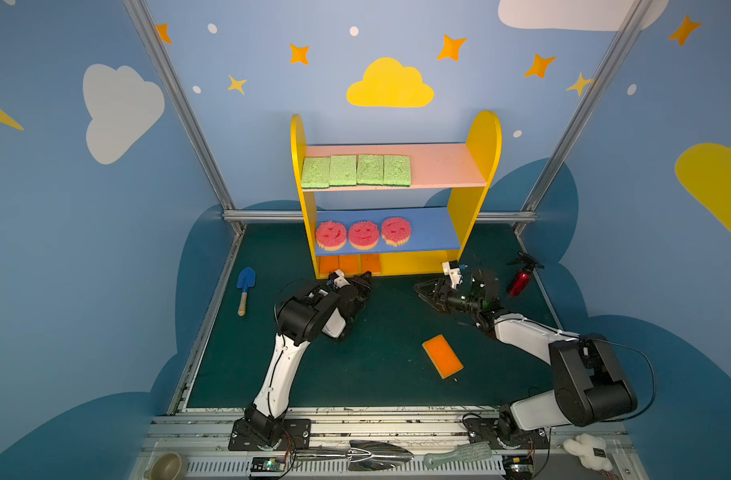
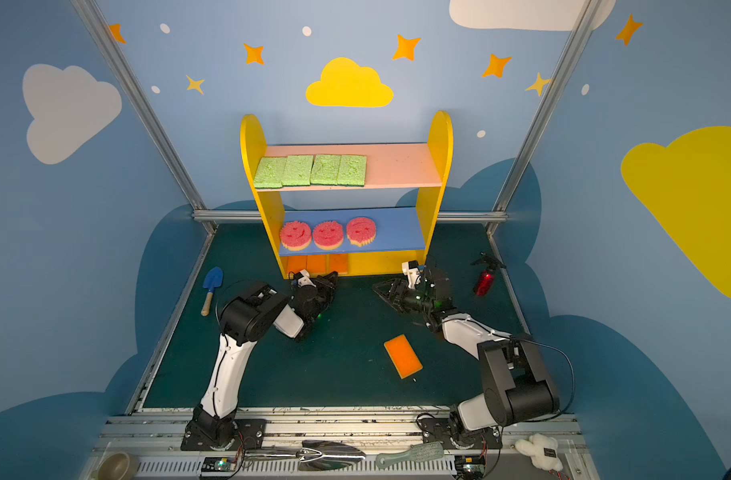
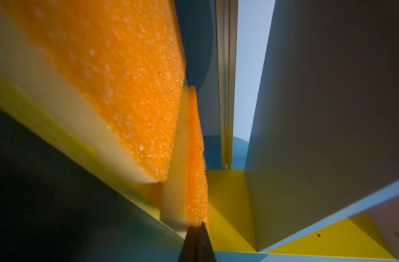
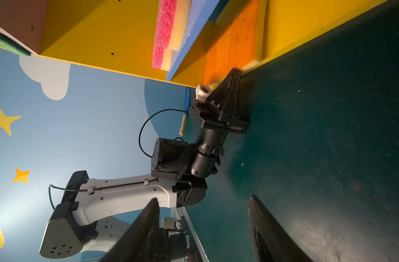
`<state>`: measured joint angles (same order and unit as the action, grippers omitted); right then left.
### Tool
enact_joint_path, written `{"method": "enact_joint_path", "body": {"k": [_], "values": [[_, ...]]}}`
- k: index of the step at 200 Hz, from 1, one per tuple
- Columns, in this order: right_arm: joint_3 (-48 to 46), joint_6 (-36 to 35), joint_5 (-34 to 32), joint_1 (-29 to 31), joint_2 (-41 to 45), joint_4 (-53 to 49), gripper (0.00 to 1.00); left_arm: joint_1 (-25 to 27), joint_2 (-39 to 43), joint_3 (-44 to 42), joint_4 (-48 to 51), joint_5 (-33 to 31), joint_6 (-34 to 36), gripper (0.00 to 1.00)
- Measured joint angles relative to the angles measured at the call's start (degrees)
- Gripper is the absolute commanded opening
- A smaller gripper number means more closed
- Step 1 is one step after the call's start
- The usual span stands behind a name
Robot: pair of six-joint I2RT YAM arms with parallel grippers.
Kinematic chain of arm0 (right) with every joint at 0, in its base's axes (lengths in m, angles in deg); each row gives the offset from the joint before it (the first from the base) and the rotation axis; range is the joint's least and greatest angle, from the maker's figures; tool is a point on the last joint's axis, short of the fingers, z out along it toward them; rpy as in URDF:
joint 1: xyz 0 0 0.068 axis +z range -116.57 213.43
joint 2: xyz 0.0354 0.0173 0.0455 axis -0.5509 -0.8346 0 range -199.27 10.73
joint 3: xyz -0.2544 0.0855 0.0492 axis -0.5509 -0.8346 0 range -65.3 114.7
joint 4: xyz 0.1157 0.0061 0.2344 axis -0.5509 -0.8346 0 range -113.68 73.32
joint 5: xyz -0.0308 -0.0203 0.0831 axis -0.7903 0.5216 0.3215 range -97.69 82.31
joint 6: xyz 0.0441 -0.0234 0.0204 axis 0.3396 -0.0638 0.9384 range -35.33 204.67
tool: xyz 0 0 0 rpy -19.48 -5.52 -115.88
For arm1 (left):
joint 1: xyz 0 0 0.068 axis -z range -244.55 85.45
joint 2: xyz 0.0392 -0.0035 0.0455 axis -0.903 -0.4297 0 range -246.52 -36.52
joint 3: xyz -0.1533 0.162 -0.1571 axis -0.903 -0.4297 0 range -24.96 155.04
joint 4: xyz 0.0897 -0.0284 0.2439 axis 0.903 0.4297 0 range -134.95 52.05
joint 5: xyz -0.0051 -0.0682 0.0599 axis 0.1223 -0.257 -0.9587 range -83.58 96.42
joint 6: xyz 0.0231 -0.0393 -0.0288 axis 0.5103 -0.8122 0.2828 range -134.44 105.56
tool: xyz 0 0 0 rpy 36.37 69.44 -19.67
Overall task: Place and organize the cleaning sponges onto the shelf
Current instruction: 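Open the right gripper and withdraw it from the shelf base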
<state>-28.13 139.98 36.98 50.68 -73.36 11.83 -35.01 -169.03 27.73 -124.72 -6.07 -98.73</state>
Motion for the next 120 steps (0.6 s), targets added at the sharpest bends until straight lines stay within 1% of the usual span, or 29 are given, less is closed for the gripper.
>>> {"method": "enact_joint_path", "body": {"k": [83, 94, 109, 120], "values": [[0.0, 0.4, 0.5, 0.0, -1.4, 1.0, 0.62, -0.6, -0.3, 0.1, -0.2, -0.5, -1.1, 0.03], [0.0, 0.4, 0.5, 0.0, -1.6, 1.3, 0.62, -0.6, -0.5, 0.1, -0.5, -0.6, -1.3, 0.07], [0.0, 0.5, 0.7, 0.0, -1.8, 1.4, 0.62, -0.7, -0.5, 0.1, -0.7, -0.6, -1.5, 0.16], [0.0, 0.7, 0.7, 0.0, -1.9, 1.5, 0.62, -0.7, -0.5, 0.1, -0.7, -0.5, -1.5, 0.21]]}}
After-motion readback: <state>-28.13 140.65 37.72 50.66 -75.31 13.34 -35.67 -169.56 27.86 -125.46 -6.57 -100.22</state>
